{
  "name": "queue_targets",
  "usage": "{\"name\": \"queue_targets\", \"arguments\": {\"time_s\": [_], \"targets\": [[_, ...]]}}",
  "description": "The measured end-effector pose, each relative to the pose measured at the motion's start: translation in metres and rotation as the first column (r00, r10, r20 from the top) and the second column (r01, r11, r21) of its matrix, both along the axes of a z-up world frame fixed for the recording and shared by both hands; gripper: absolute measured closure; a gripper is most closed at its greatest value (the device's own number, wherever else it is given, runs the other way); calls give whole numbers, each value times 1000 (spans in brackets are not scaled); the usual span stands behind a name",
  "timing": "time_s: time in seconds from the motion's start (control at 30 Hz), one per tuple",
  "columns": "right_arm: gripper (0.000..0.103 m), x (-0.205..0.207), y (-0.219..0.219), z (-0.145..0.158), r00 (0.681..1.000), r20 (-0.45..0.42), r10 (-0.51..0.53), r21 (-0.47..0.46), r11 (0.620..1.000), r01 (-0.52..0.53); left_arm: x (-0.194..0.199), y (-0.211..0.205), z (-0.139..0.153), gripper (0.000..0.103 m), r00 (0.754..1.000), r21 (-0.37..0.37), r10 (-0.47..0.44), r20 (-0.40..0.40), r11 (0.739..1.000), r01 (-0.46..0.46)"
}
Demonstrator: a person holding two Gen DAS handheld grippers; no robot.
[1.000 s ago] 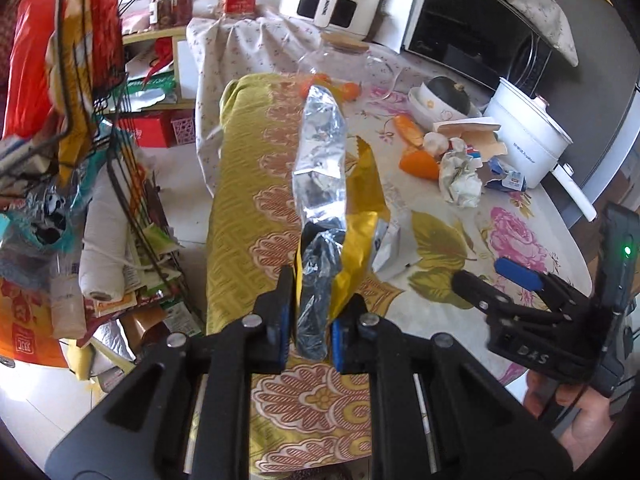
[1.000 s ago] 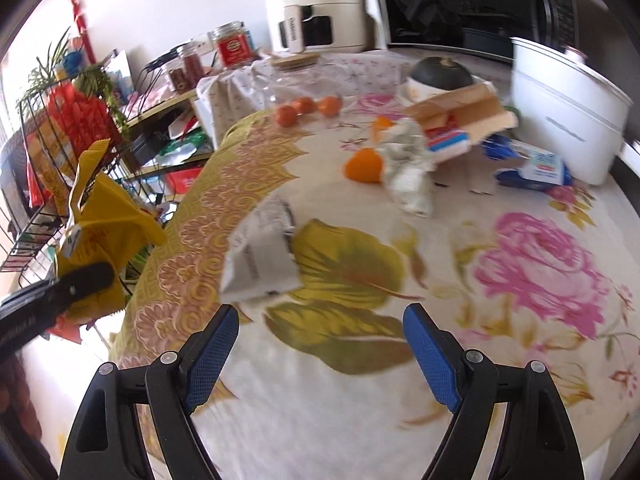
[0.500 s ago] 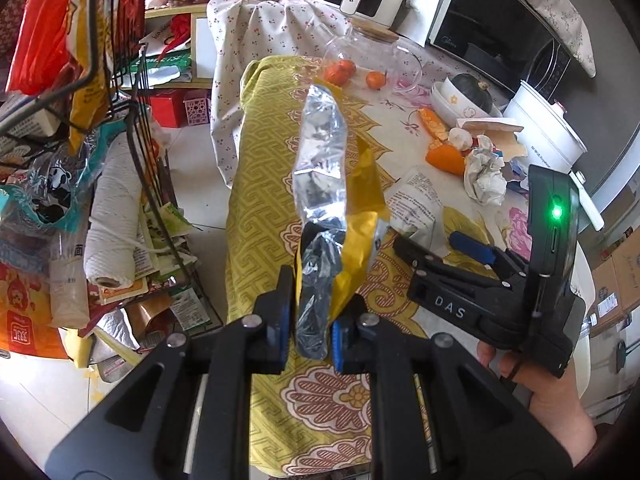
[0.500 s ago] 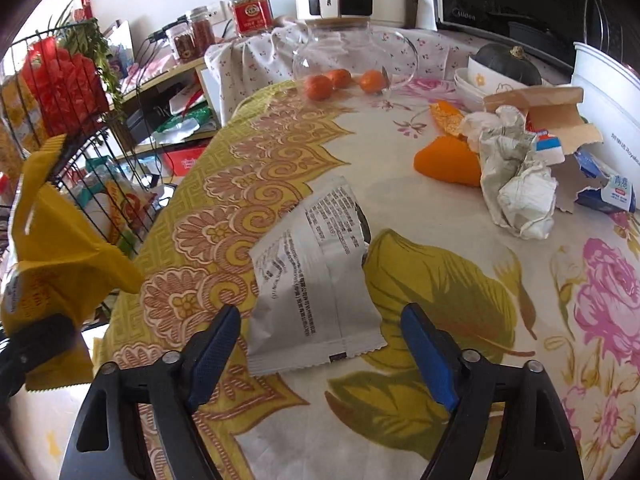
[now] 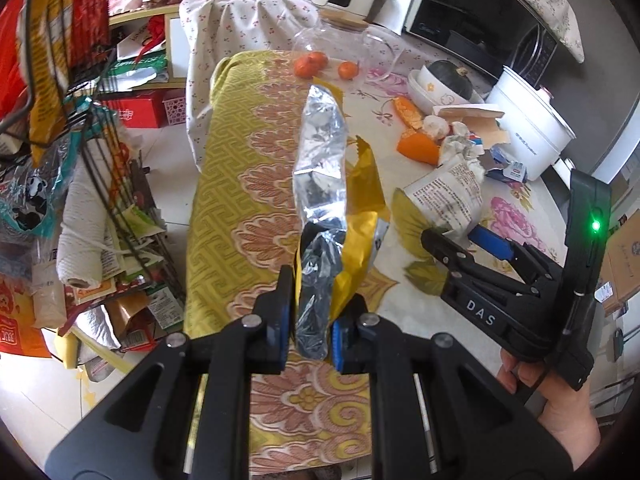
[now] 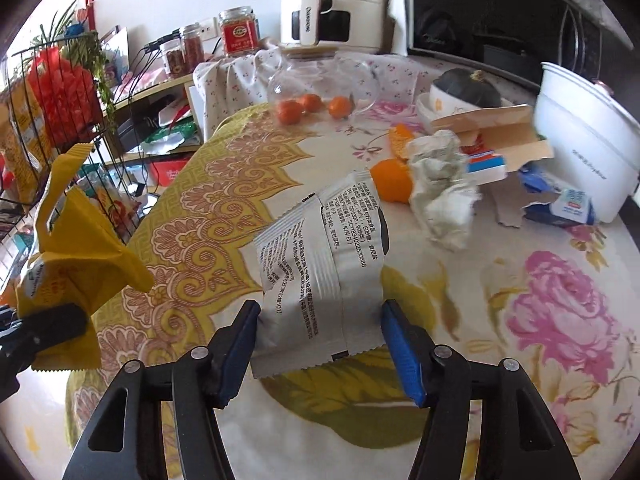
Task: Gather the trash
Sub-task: 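Grasp the white printed snack bag with the right tool while the left tool holds its bag, then carry both snack bags over the white bin and open both tools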
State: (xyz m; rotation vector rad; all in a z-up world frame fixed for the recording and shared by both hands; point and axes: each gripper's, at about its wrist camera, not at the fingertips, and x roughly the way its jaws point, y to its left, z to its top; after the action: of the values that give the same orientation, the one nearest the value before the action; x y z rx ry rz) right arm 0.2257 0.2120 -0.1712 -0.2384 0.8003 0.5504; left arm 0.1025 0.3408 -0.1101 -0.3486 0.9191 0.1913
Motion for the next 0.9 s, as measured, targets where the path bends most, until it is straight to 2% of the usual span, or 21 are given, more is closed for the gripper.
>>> {"name": "queue_targets", "arguments": {"time_s": [0.4,0.57,0.67,0.9], "targets": [[40,-5,-98,35,995,42,-94,-14,995,95,21,-81,21,86,991,28,-134,19,991,133],[40,-7,-151,46,987,53,-150,-21,988,151,30,-127,24,85,979,55,-202,23,978,201],[40,-8,-181,50,981,55,-184,-29,982,186,36,-153,23,85,971,42,-238,20,971,237],[40,-7,-253,70,960,21,-278,-39,960,279,51,-210,23,85,951,47,-309,8,950,308]]}}
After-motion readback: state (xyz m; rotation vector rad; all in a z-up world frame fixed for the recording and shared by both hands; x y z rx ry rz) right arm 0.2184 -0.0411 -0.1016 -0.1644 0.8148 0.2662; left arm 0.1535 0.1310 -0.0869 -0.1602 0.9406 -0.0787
